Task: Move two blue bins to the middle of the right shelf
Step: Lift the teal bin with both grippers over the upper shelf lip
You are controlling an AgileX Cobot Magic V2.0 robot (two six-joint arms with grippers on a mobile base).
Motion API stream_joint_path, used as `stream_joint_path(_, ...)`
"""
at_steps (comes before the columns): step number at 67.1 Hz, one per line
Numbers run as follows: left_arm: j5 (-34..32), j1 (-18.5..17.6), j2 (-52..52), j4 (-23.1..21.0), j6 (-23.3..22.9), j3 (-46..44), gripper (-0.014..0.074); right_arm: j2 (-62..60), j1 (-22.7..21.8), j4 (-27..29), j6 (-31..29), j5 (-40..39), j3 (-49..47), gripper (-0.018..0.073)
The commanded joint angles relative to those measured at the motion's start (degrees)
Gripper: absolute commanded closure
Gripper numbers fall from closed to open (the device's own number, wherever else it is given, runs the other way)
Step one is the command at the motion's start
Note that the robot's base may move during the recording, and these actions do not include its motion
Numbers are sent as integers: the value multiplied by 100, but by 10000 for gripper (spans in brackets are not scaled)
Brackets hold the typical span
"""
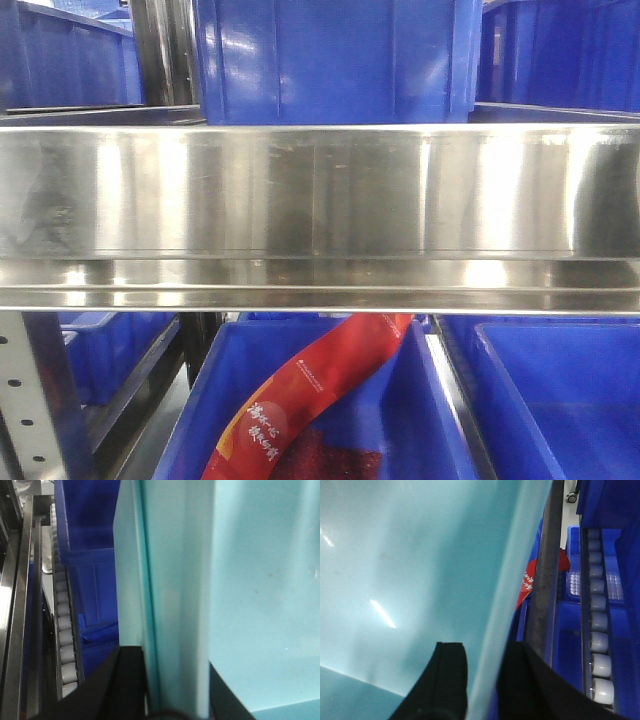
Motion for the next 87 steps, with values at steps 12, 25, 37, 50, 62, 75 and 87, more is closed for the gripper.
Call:
stream_joint_path(12, -855, -42, -154, -258, -106, -148, 707, -54, -24, -33, -64, -643, -67, 713)
stream_joint_path(25, -855, -42, -154, -258, -106, -148, 707, -54, -24, 25, -64, -645, -67, 713)
stream_joint_path(37, -781, -42, -154, -259, -106, -148, 707, -54, -24, 23, -64, -636, -67, 713)
stream_joint_path(50, 586, -42, -103, -227, -106, -27, 707, 35, -24, 28, -64, 8, -54, 713)
stream_joint_path(62, 904, -42, 77, 5, -106, 515, 707, 288, -24, 28, -64, 37, 121, 713)
stream_joint_path(75, 569, -31, 308, 342, -106, 1106, 707, 645, -24, 28, -64, 26, 428, 713)
stream_joint_path(87, 530, 26, 620, 276, -106, 1158, 707, 1006, -24, 28, -64, 16, 523, 713)
